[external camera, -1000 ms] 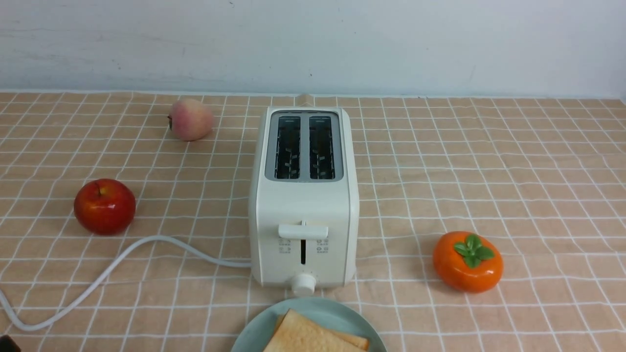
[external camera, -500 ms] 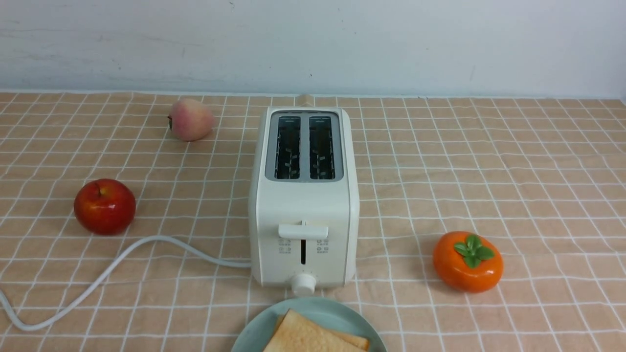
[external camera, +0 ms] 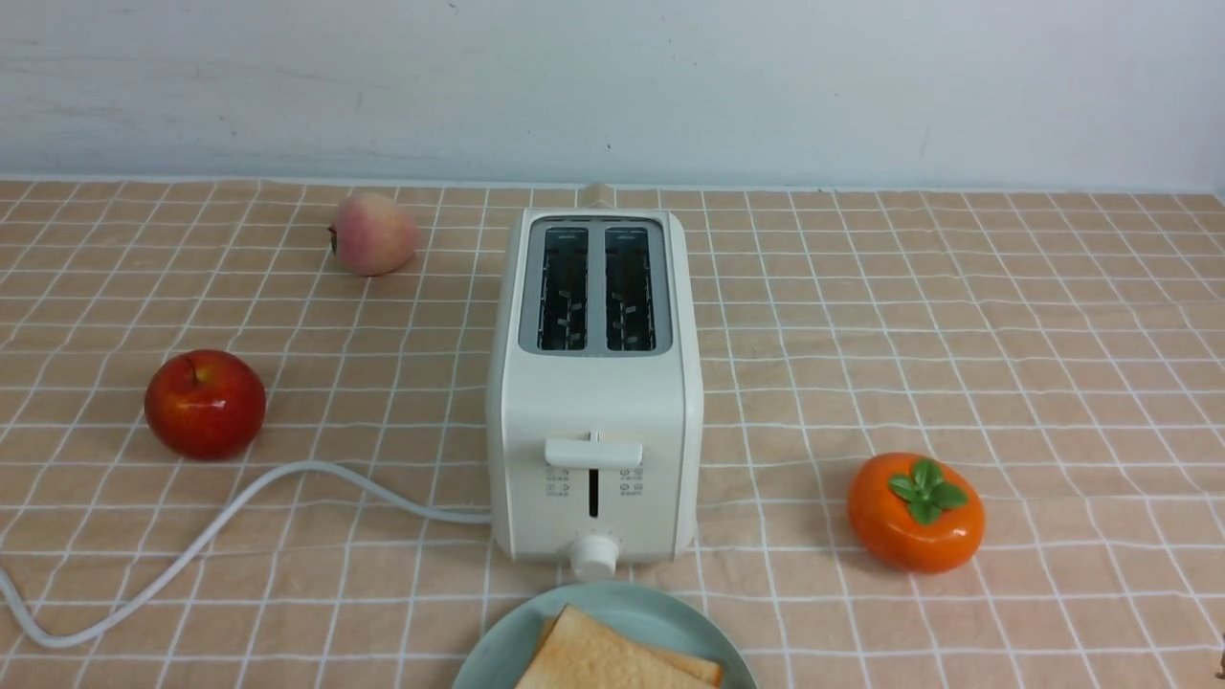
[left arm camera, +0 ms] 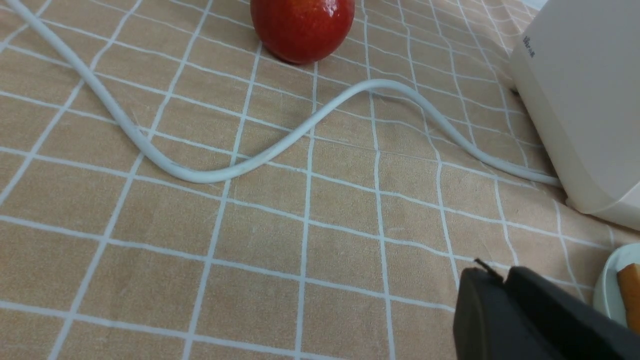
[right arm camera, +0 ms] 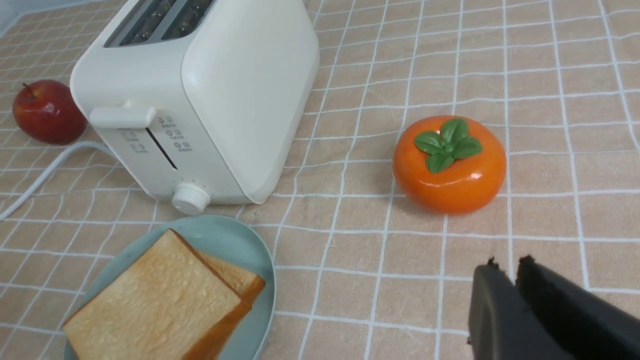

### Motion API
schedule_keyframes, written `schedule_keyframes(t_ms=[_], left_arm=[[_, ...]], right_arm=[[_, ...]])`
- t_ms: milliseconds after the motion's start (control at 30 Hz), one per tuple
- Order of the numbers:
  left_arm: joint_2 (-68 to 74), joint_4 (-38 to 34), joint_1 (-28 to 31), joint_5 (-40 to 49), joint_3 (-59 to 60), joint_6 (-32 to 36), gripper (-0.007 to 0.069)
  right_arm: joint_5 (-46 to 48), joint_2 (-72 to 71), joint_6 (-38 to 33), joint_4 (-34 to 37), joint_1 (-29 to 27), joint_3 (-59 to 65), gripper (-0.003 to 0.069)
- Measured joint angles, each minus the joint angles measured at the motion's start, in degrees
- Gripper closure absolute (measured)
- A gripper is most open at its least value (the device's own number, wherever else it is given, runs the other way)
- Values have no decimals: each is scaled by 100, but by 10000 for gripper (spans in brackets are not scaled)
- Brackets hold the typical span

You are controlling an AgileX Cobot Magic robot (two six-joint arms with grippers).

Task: Take toasted bread from bread machine on light coffee tablecloth place on plate.

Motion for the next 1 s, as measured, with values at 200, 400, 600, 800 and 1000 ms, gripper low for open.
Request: schedule_keyframes(t_ms=[200,400,600,800,1000], left_arm=[[0,0,0,0,0,0,568],[0,-13,0,2,0,0,563],[0,-13,0,2,0,0,554],[0,-13,7,15,0,0,552],[-6,-13,7,34,0,0,542]], right_arm=[[-233,-6,-275,-172,0,5,589],[-1760,-419,-858,-459,-136,620,578],[-3344,-1116,-1195,-583,-165,2078,569],[-2809,-1948,-1272,-387,-170,2404,565],[-1571,-2078,-798,-625,-170,2404,561]])
